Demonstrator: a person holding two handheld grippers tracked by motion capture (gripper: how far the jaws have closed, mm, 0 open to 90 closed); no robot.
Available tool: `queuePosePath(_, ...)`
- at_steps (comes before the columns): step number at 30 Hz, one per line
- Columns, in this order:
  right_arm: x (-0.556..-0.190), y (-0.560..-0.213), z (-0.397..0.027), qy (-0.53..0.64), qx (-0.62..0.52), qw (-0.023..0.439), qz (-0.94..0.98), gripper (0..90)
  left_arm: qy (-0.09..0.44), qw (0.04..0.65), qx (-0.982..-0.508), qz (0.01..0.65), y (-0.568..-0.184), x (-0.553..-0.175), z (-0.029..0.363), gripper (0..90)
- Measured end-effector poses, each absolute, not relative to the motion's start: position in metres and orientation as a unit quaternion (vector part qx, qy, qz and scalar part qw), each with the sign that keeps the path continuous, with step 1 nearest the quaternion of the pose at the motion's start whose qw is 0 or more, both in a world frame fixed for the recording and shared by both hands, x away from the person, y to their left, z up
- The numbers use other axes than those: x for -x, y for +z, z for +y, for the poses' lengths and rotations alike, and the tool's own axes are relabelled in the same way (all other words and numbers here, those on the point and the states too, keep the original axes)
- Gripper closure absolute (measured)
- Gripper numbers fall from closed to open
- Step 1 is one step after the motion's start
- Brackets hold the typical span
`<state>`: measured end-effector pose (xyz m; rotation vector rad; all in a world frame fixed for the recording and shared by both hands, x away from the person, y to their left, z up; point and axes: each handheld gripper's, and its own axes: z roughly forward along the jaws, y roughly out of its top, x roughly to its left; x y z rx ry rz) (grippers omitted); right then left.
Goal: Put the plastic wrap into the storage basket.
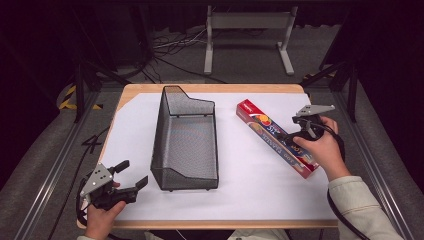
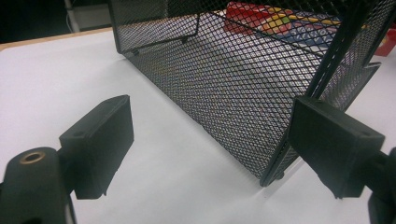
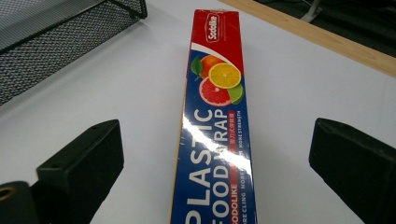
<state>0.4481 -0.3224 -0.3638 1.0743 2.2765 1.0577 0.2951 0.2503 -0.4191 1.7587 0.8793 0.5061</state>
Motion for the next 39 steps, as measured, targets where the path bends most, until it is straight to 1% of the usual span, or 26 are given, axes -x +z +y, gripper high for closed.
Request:
queuePosePath(10,-0.470,-0.374,-0.315,0.327,-0.402,0.182,0.836,3.4,0.216,0.527,-0.736,0.367,-0.419,-0.295,0.251,15.3)
queuePosePath(12,-0.473,-0.380,-0.312,0.320,-0.407,0.164,0.840,4.2,0.214,0.527,-0.735,0.369,-0.420,-0.295,0.251,15.3)
queuePosePath(23,-0.479,-0.399,-0.305,0.285,-0.424,0.136,0.849,6.1,0.214,0.526,-0.736,0.368,-0.420,-0.296,0.251,15.3)
queuePosePath(30,-0.482,-0.402,-0.302,0.266,-0.425,0.132,0.855,6.7,0.215,0.527,-0.735,0.369,-0.420,-0.296,0.251,15.3)
queuePosePath(39,-0.486,-0.408,-0.298,0.233,-0.427,0.115,0.866,10.5,0.216,0.525,-0.736,0.369,-0.420,-0.296,0.252,15.3)
